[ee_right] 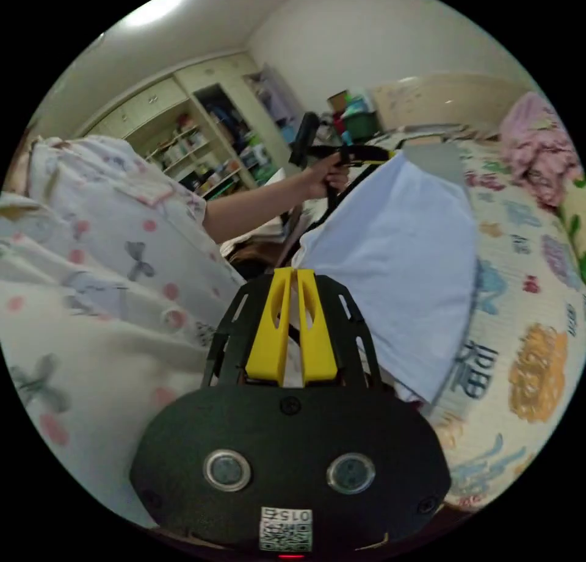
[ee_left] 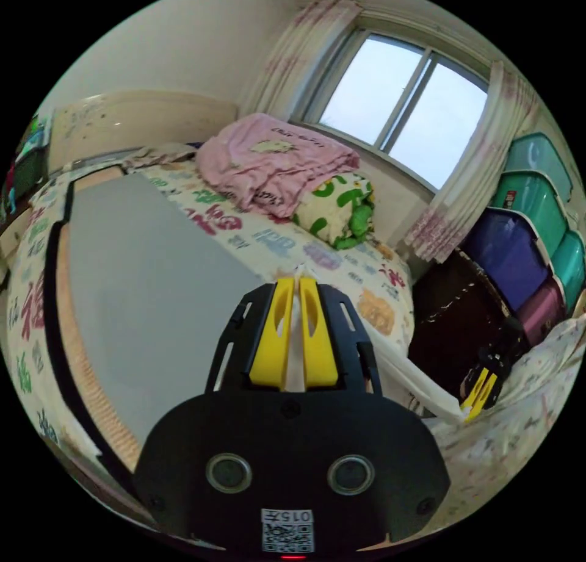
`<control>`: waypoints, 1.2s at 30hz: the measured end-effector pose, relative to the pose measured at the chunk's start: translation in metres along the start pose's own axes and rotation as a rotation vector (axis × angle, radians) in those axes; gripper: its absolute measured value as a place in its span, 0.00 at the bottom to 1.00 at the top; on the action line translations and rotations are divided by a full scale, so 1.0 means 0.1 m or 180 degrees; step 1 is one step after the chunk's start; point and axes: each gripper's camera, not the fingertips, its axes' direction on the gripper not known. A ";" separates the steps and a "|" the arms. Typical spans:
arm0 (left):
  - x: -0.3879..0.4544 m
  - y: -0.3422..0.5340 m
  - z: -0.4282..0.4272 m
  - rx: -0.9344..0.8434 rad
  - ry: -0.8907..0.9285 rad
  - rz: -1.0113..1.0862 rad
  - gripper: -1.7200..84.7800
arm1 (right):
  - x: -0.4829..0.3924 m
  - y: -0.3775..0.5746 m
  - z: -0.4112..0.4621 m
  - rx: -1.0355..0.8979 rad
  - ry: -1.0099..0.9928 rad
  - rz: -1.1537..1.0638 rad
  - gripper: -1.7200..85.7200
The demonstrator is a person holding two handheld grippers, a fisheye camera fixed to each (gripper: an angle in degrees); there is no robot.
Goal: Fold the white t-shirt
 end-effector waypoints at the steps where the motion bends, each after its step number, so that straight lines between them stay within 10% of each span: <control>1: -0.27 0.33 -0.03 -0.0130 -0.0181 -0.0131 0.03 | 0.08 -0.02 0.31 -0.0252 -0.0139 -0.0043 0.02; 22: -0.79 2.55 -0.10 -0.0370 -0.1861 -0.1257 0.03 | 0.54 0.52 1.50 -0.2075 -0.0055 -0.0578 0.02; 27: -0.71 2.58 -0.05 -0.0054 -0.1149 -0.1560 0.11 | 0.44 0.52 1.88 -0.2422 -0.0272 -0.0884 0.02; 36: -0.24 2.49 0.61 -0.0545 -0.1397 -0.1147 0.11 | 0.74 -0.04 0.60 -0.1369 0.0617 -0.0767 0.02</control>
